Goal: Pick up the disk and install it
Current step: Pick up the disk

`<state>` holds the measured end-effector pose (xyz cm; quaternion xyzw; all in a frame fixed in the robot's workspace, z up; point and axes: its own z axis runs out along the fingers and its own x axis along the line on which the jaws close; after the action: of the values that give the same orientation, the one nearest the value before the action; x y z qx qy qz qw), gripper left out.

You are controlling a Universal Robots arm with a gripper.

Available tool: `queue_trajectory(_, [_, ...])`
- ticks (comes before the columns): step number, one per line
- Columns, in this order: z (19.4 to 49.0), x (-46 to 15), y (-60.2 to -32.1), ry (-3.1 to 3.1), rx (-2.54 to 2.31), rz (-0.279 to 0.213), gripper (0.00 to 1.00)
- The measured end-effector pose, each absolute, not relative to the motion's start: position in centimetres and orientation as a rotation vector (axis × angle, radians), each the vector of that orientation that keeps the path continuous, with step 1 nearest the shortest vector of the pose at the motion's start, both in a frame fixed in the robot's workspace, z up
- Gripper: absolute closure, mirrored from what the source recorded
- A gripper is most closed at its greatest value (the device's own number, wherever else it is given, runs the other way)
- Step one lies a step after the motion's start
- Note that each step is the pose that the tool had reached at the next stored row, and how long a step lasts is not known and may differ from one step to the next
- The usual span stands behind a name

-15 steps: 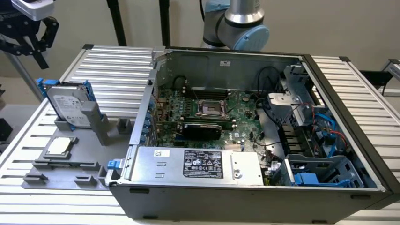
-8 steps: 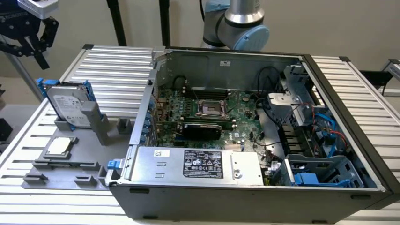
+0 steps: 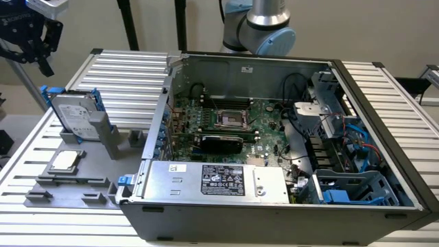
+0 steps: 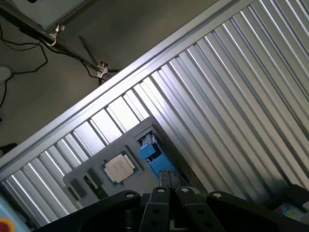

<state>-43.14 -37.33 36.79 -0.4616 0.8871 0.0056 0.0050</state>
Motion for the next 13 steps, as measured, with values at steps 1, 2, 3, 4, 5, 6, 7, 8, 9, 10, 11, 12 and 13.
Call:
queue_trajectory(1, [36.76,-43.14,-37.33,2.766,-1.473,0.020,0.89])
queue_trajectory(2, [36.73,-43.13,-37.33,2.755,-1.500,0.021,0.89])
queue_trajectory(3, [36.70,-43.14,-37.33,2.743,-1.526,0.023,0.89])
queue_trajectory(4, [36.67,-43.14,-37.33,2.731,-1.551,0.025,0.89])
queue_trajectory(5, [36.64,-43.14,-37.33,2.719,-1.577,0.027,0.89])
queue_trajectory(6, [36.61,-43.13,-37.33,2.706,-1.602,0.029,0.89])
queue_trajectory(7, [36.58,-43.13,-37.33,2.694,-1.628,0.030,0.89])
queue_trajectory(8, [36.55,-43.14,-37.33,2.680,-1.655,0.032,0.89])
queue_trajectory(9, [36.52,-43.14,-37.33,2.666,-1.680,0.033,0.89])
queue_trajectory(10, [36.50,-43.14,-37.33,2.651,-1.704,0.034,0.89])
queue_trajectory(11, [36.47,-43.13,-37.33,2.637,-1.729,0.034,0.89])
queue_trajectory(12, [36.46,-43.13,-37.33,2.622,-1.753,0.034,0.89])
queue_trajectory(13, [36.44,-43.13,-37.33,2.606,-1.777,0.035,0.89])
